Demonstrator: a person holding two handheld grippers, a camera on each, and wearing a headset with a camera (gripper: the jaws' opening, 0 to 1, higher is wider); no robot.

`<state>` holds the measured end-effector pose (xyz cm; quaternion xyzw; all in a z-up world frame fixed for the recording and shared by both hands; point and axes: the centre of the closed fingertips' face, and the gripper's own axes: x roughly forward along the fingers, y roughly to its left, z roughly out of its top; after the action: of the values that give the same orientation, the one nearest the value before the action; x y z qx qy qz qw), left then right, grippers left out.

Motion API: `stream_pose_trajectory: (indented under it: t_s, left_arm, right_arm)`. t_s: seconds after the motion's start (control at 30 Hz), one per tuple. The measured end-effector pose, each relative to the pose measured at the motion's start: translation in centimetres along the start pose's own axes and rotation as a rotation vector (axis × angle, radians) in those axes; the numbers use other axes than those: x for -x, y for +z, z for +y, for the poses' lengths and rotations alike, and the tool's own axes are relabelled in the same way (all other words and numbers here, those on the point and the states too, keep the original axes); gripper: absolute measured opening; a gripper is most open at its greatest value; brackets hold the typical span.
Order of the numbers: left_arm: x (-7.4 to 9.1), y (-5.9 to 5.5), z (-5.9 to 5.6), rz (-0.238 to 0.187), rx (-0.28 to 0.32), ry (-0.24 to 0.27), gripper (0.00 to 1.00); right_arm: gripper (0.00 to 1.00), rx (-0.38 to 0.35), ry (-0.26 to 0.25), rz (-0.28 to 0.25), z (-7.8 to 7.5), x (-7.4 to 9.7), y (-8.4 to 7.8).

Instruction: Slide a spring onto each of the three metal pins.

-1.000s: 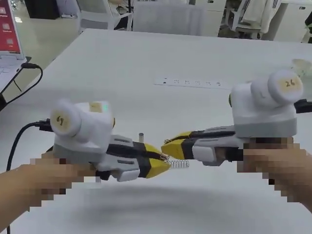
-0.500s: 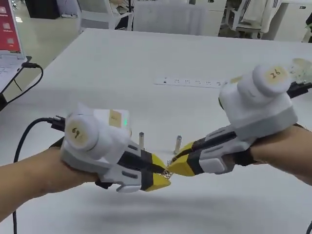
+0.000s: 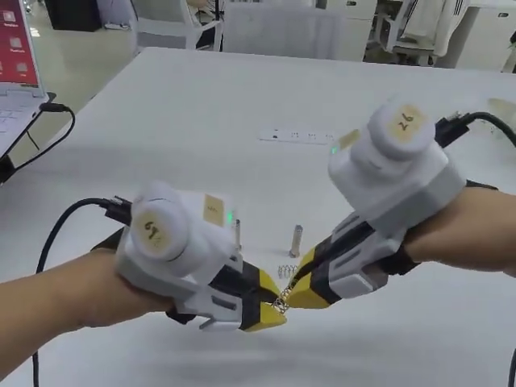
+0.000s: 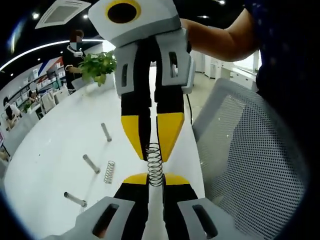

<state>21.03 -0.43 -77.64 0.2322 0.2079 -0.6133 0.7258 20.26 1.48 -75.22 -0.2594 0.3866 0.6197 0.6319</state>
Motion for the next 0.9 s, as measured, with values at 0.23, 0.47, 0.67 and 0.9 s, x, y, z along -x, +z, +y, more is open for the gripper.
stream_pose_trajectory:
  t_s: [0.23,0.47,0.67,0.9]
  left_arm:
    - [-0.1,0.4,0.0,-0.014,0.004,0.003,0.01]
    - [0.0,1.0,-0.2,-0.038,0.019,0.003,0.01]
    - [-0.2,1.1,-0.1,-0.063,0.033,0.008,0.01]
    - [-0.4,1.3,0.1,-0.082,0.064,0.009,0.05]
  right_arm:
    - [0.09,0.046,-0.006,0.051,-0.2,-0.5,-0.7]
    - [0.09,0.034,0.009,0.053,-0.2,-0.6,-0.7]
    - [0.09,0.041,0.003,0.066,-0.4,-0.5,-0.8]
    - [0.08,0.042,0.001,0.083,-0.7,-0.3,-0.9]
